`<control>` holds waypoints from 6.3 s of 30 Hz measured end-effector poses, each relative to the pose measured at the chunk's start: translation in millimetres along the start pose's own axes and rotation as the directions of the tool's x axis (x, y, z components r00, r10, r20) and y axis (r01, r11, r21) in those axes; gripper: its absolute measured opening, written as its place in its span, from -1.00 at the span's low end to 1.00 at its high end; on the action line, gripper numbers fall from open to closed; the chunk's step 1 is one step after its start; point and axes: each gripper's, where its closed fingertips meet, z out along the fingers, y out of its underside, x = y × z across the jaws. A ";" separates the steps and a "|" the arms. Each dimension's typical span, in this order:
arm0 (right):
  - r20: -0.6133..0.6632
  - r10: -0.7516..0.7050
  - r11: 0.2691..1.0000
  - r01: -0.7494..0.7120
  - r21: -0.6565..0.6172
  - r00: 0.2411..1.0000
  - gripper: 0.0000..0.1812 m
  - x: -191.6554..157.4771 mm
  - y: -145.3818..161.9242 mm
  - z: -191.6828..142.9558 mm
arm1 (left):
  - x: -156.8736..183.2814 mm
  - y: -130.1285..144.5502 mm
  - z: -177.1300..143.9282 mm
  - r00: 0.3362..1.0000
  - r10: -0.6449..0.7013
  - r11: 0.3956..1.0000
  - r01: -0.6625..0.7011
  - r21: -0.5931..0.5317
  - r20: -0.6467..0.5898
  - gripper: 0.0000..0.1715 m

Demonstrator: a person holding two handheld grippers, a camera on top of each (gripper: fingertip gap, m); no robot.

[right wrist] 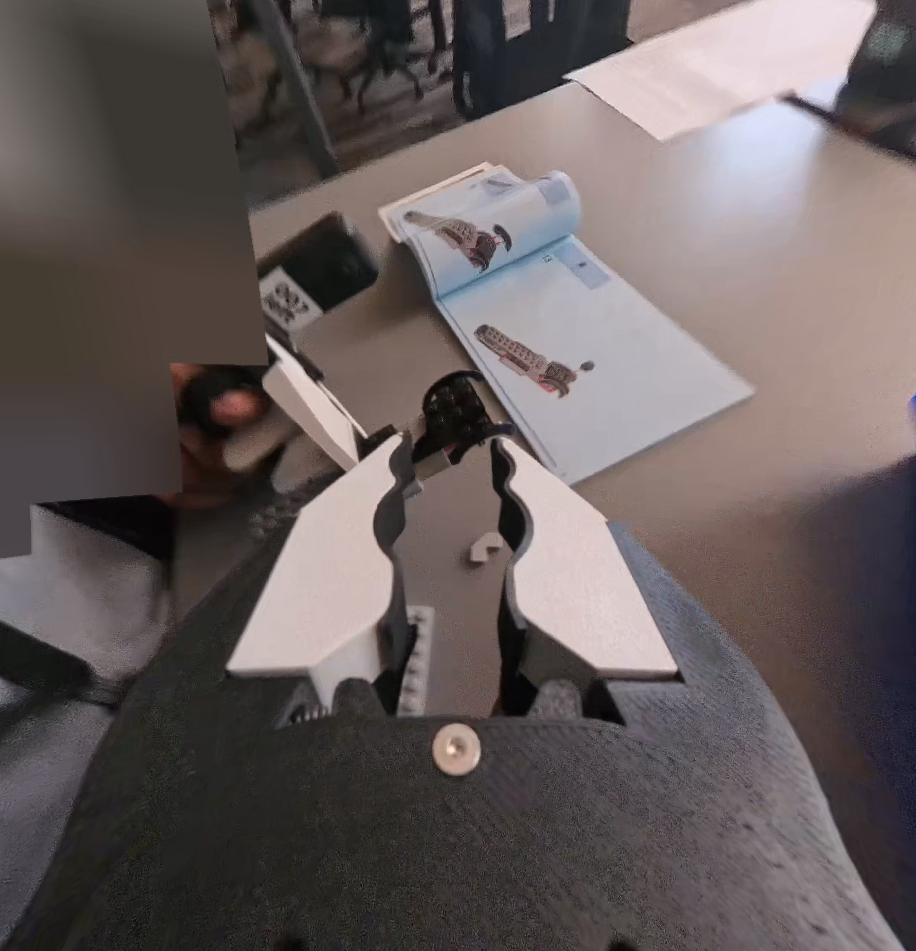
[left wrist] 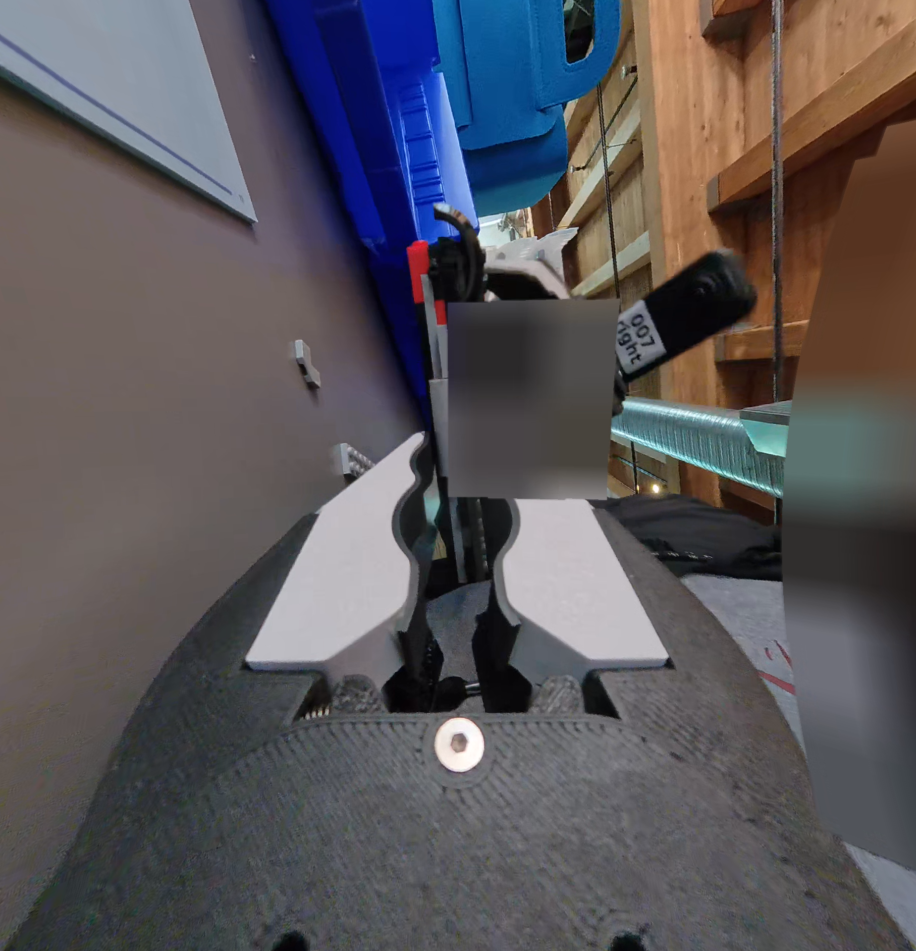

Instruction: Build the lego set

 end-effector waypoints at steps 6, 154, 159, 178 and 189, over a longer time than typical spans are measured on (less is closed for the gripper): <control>0.171 0.515 0.851 -0.525 0.020 0.840 -0.37 -4.0 17.7 6.1 | -1.0 2.6 2.7 0.999 0.038 0.999 -0.037 -0.011 0.025 -0.83; 0.496 0.605 0.677 -0.730 0.089 0.622 -0.81 -16.0 7.3 -9.7 | 5.7 5.3 11.6 0.489 0.850 0.527 -0.796 -0.298 0.198 -0.77; 0.509 0.604 0.673 -0.734 0.086 0.613 -0.82 -17.0 6.8 -10.9 | 8.1 7.6 11.8 0.504 0.847 0.532 -0.797 -0.287 0.168 -0.77; 0.488 0.558 0.706 -0.693 0.148 0.672 -0.83 -17.5 -0.5 -8.5 | 16.5 2.9 11.9 0.610 0.784 0.619 -0.755 -0.216 0.113 -0.65; 0.477 0.489 0.773 -0.616 0.151 0.730 -0.88 -27.8 -5.8 -7.6 | 27.4 -15.8 8.5 0.778 0.627 0.779 -0.622 -0.082 0.050 -0.73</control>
